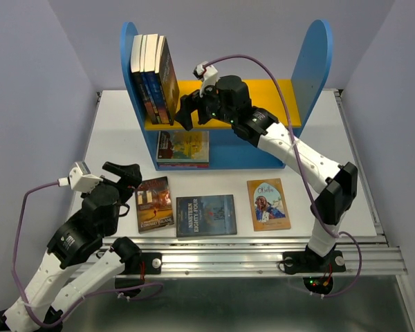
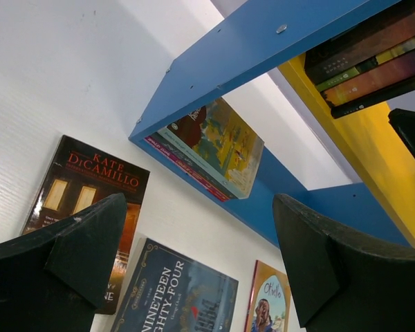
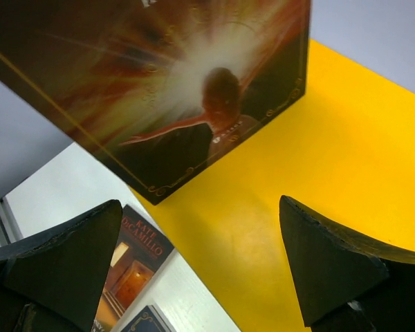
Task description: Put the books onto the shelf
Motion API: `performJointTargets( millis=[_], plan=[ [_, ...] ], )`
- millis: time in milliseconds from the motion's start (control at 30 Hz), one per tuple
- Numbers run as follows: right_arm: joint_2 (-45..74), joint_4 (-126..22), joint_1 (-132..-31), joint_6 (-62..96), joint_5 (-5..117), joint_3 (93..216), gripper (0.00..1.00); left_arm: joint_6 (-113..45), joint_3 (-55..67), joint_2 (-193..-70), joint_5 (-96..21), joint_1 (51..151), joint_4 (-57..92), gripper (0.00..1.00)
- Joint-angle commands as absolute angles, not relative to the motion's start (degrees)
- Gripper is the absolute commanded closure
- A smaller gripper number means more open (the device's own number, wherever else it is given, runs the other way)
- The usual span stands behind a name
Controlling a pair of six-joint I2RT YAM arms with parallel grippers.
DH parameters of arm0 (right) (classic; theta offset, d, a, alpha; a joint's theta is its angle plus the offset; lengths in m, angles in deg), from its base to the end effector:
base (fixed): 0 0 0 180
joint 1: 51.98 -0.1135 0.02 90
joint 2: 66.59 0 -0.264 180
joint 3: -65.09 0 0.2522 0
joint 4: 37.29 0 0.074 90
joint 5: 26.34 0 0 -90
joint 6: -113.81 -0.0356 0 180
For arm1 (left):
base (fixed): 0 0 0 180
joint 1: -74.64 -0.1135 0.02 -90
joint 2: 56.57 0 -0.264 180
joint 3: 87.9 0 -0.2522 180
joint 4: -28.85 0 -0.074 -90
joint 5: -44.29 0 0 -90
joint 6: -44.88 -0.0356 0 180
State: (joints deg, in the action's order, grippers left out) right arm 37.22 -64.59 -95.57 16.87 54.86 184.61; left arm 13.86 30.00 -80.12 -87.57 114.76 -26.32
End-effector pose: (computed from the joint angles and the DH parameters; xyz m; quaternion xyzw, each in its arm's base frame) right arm 0.3097 0.3023 0.4162 -0.2889 0.7182 0.3227 0.5446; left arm 0.0700 -0.0279 0.3474 -0.3333 0.7039 -0.2388 0.5800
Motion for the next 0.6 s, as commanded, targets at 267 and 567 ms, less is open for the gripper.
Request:
performJointTargets(
  millis=[267, 567],
  plan=[
    [40.99, -65.81, -97.15, 18.71, 53.11, 191.61, 0.00, 11.13, 29.73, -79.33, -89.21, 114.90, -25.52, 0.01],
    [43.44, -65.99, -97.15, 18.10, 57.77, 194.07, 0.00, 11.31, 29.73, -79.42, -89.30, 114.90, -25.61, 0.01]
  ],
)
